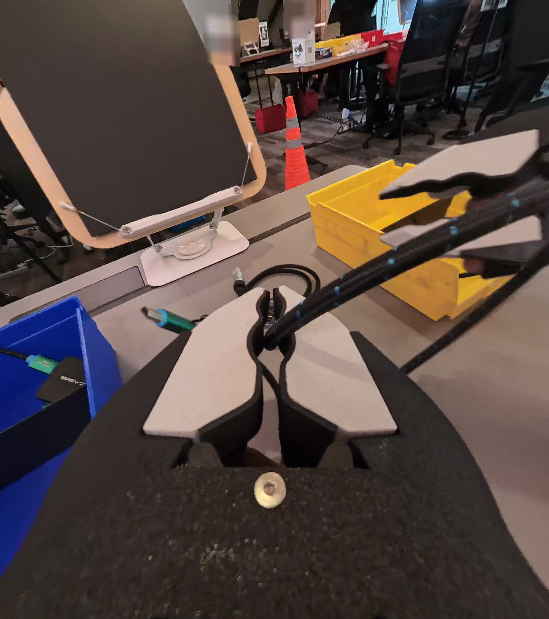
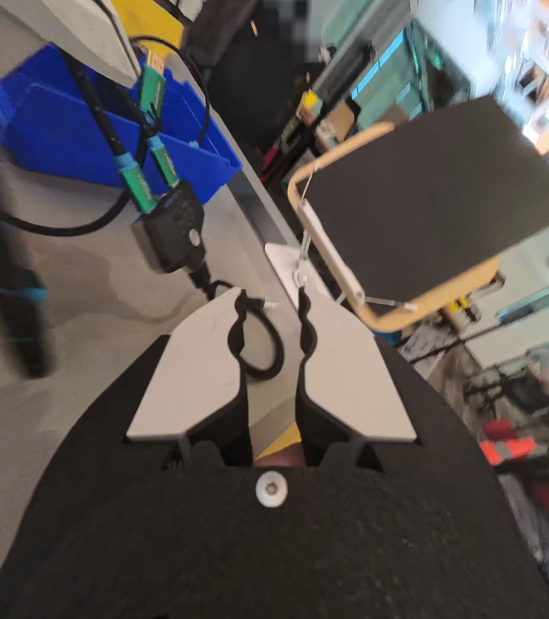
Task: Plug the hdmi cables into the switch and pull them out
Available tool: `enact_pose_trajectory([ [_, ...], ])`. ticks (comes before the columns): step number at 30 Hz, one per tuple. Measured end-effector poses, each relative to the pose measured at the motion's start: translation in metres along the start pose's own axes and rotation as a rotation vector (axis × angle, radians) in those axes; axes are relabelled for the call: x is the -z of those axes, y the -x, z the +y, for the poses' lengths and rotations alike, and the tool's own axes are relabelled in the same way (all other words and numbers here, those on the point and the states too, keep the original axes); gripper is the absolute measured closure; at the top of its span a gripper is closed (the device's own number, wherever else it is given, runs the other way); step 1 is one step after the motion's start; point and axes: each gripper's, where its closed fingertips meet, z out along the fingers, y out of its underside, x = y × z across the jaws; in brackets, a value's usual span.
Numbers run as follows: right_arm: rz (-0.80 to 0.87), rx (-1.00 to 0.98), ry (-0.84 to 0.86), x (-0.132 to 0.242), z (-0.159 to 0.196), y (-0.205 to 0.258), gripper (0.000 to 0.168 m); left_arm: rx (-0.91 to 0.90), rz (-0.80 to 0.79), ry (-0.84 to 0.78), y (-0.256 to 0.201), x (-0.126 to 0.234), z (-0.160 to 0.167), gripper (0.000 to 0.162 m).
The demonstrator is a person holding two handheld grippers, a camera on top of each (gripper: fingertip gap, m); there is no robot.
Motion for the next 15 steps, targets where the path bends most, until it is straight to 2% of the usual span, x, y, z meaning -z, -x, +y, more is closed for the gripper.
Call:
enact_pose_trajectory([
  [2,-0.005,0.020,-0.006,-0.015,0.006,-0.014,0.144,0.003,-0.006,-0.036,0.005,0.008,-0.005,0.160],
  [5,-0.088,-0.076,-0.009,-0.035,0.012,-0.010,0.134,0.053,-0.011,-0.071,0.014,0.013,-0.012,0.160],
  [8,-0.218,-0.170,-0.178,-0.036,-0.022,0.043,0.131,0.094,-0.019,-0.076,0.019,0.011,-0.013,0.160],
  [11,-0.185,-0.252,-0.335,-0.031,-0.045,0.067,0.133,0.166,-0.015,-0.082,0.021,0.012,-0.013,0.160],
  [15,-0.148,-0.030,-0.222,-0.053,-0.030,0.089,0.125,0.242,0.017,-0.088,0.017,0.012,-0.013,0.160],
])
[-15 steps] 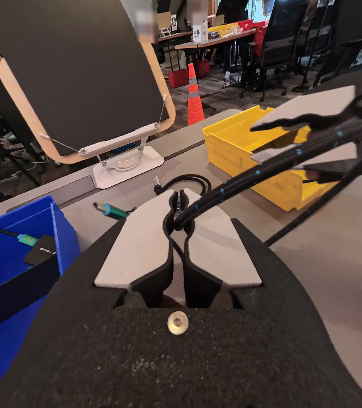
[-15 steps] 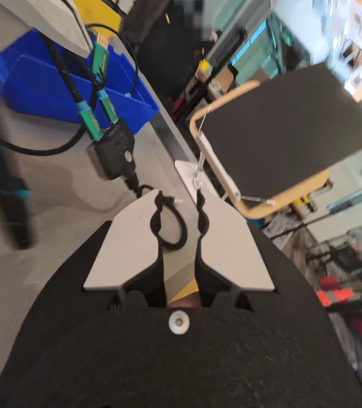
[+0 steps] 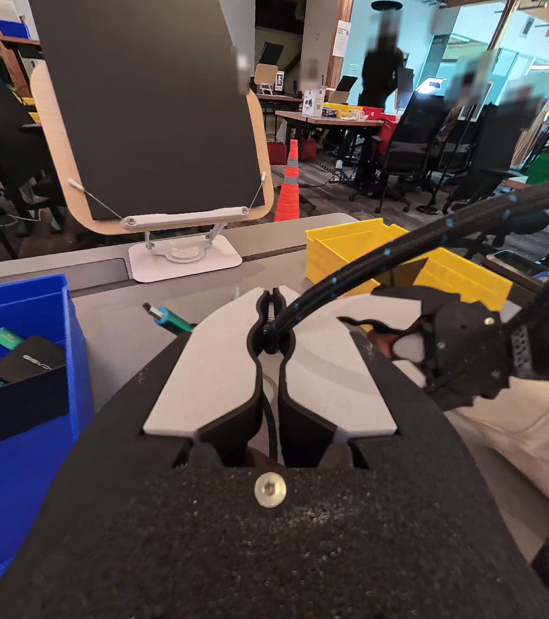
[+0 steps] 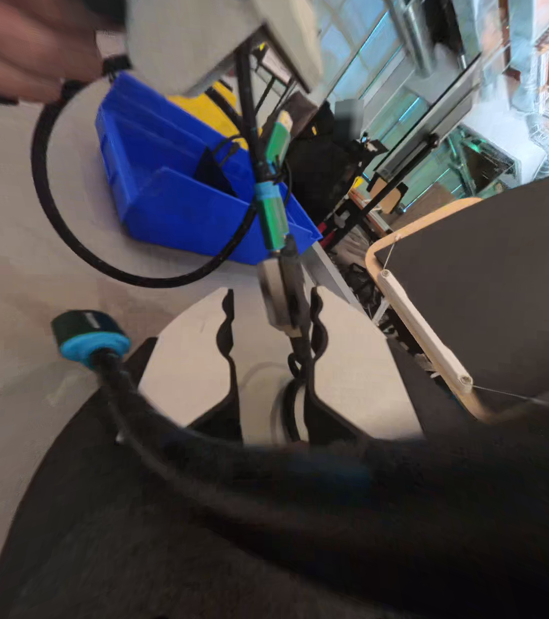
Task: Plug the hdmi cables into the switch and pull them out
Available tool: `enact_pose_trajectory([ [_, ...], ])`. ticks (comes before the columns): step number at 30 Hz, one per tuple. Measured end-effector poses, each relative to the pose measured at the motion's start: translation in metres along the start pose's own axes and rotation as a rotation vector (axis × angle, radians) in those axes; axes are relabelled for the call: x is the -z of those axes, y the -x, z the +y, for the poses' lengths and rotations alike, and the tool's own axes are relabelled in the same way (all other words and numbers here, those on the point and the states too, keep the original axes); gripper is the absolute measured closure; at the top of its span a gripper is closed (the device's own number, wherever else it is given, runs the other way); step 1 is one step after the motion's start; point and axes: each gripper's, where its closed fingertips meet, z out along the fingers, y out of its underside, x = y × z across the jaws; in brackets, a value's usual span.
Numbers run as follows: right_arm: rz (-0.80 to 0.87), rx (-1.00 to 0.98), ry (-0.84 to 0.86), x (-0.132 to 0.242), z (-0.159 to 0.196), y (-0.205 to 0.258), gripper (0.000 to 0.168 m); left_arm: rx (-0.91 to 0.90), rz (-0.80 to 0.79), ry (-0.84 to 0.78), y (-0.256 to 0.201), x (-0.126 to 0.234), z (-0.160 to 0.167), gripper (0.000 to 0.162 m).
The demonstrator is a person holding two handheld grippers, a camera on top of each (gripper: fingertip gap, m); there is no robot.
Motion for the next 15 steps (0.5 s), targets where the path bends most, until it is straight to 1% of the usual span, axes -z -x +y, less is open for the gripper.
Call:
enact_pose_trajectory([
  [1,0.011,0.013,-0.007,-0.002,-0.001,0.002,0.125,0.013,0.016,0.005,-0.003,0.000,0.001,0.160],
  [2,0.032,0.024,-0.019,-0.005,-0.002,0.002,0.129,0.023,0.036,0.008,-0.006,-0.001,0.002,0.160],
  [4,0.071,0.135,0.023,-0.011,0.006,0.001,0.131,0.031,0.096,0.001,-0.015,0.000,0.003,0.160],
  [5,0.095,0.196,0.050,-0.013,0.010,-0.002,0.134,0.024,0.131,-0.001,-0.020,0.002,0.004,0.159],
  [6,0.119,0.229,0.063,-0.012,0.011,-0.006,0.147,0.005,0.167,0.000,-0.023,0.005,0.006,0.159],
  [8,0.065,0.217,0.050,-0.007,0.009,-0.004,0.147,-0.043,0.261,-0.001,-0.031,0.016,0.015,0.159],
  [9,0.070,0.254,0.037,-0.003,0.006,-0.004,0.146,-0.069,0.312,0.001,-0.035,0.023,0.023,0.159],
  [11,0.060,0.360,0.071,0.001,0.009,0.006,0.147,-0.118,0.401,0.057,-0.043,0.036,0.046,0.157],
  [13,0.044,0.424,0.082,0.001,0.013,0.018,0.147,-0.160,0.458,0.106,-0.049,0.050,0.063,0.149],
  [15,0.060,0.453,0.089,-0.001,0.016,0.025,0.147,-0.165,0.486,0.125,-0.048,0.063,0.068,0.140],
])
